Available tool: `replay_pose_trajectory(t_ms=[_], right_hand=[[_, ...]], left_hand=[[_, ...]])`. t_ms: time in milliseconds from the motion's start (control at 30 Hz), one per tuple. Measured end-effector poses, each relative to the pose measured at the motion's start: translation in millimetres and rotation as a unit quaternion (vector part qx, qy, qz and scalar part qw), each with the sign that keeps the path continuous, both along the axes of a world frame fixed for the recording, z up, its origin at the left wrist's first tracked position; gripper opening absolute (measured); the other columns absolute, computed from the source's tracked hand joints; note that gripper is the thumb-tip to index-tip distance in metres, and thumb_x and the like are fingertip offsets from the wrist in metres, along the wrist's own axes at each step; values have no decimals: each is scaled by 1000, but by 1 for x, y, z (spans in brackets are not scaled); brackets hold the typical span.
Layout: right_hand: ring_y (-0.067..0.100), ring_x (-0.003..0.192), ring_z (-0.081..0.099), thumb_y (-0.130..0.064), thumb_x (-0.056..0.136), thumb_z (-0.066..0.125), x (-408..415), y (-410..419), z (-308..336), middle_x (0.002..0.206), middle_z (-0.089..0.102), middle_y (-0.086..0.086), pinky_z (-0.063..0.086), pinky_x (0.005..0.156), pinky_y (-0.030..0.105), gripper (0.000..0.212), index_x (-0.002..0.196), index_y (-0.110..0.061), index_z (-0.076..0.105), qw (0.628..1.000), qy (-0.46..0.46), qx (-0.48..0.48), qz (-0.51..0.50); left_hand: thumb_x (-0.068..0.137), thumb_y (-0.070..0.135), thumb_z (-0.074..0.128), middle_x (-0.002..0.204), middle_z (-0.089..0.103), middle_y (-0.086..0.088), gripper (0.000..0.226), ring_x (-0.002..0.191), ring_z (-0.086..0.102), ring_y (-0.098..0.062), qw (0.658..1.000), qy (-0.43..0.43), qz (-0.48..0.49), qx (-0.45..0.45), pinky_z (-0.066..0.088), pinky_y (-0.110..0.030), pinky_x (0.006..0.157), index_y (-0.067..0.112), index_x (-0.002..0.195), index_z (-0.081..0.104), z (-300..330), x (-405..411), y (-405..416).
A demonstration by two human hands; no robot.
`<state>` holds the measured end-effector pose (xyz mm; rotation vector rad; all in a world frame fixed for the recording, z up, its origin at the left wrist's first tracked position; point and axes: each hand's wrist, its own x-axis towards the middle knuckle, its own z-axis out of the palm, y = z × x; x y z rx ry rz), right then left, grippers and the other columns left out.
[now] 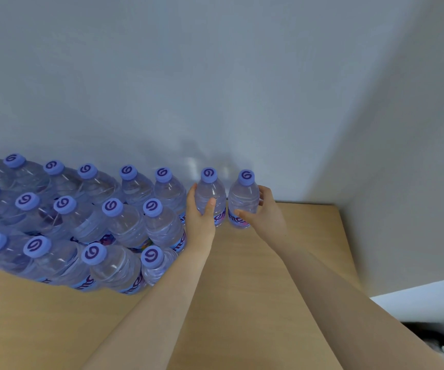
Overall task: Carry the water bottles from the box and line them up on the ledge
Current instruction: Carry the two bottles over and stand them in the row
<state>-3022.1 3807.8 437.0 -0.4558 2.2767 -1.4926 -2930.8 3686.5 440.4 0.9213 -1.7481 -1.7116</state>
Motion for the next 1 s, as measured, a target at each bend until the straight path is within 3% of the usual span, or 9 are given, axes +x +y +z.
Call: replay_pose_trajectory(t_ms=[100, 233, 367, 467, 533, 633, 700, 800, 1000], right_hand=[[-19, 90, 51, -30, 76, 81, 4, 0, 0, 106, 55, -27, 40, 69, 9, 66, 130, -29, 42, 1000, -8, -6, -11], [-15, 90, 52, -33, 76, 80, 6, 0, 1, 111, 57, -19, 41, 70, 11, 68, 132, -27, 42, 1000, 0, 2, -11], [-12, 88, 53, -31, 77, 79, 4, -1, 3, 111, 58, -17, 41, 68, 11, 68, 133, -26, 41, 1000, 1, 13, -5], [-7, 96, 57, -27, 80, 76, 6, 0, 2, 116, 58, -16, 44, 72, 12, 68, 136, -26, 40, 1000, -14, -4, -4], [2, 110, 56, -22, 82, 76, 11, 1, -2, 124, 54, -15, 45, 80, 13, 71, 141, -21, 36, 1000, -15, -18, -7], [14, 124, 49, -27, 83, 75, 24, 6, -14, 137, 48, -2, 44, 92, 26, 76, 145, -12, 33, 997, -37, 33, -60], [15, 119, 51, -31, 86, 70, 39, 12, -26, 137, 50, 2, 41, 90, 26, 66, 141, -11, 40, 992, -59, 83, -71], [15, 115, 55, -25, 90, 64, 68, 15, -42, 130, 57, 4, 40, 89, 23, 47, 133, -9, 51, 990, -70, 117, -38], [17, 108, 62, -15, 94, 56, 121, 5, -47, 115, 66, 3, 45, 87, 23, 25, 118, -12, 62, 989, -44, 142, 2]], left_hand=[[97, 19, 54, 125, 46, 26, 52, 120, 42, 5, 1000, -7, -17, -5, 32, -18, 98, 27, 145, 35, 0, 1, -2], [98, 22, 52, 126, 44, 29, 52, 121, 40, 4, 999, -17, -29, -9, 32, -20, 99, 31, 145, 33, 0, 2, -4], [101, 28, 46, 141, 36, 22, 54, 127, 34, 1, 999, -31, -35, -21, 29, -24, 105, 33, 149, 24, 0, 2, -1], [102, 25, 42, 156, 27, 9, 56, 142, 27, -8, 999, -30, -20, -22, 25, -32, 117, 24, 153, 19, -1, 0, 6], [102, 20, 42, 153, 35, 1, 52, 141, 33, -15, 999, -34, -8, -26, 28, -36, 116, 18, 151, 25, -3, 4, 12], [97, 4, 44, 135, 53, 1, 47, 123, 50, -12, 999, -29, -8, -37, 38, -27, 102, 20, 141, 40, -8, 19, 22], [94, -3, 41, 136, 52, 3, 52, 116, 50, -7, 997, -73, -22, -21, 36, -19, 94, 19, 142, 40, -16, 33, 30], [98, 0, 39, 143, 48, -3, 47, 130, 46, -15, 984, -160, -77, 8, 33, -17, 99, 11, 143, 42, -31, 54, 41], [95, -3, 39, 123, 62, 2, 41, 116, 55, -10, 965, -181, -189, -20, 38, -15, 94, 15, 128, 57, -38, 99, 45]])
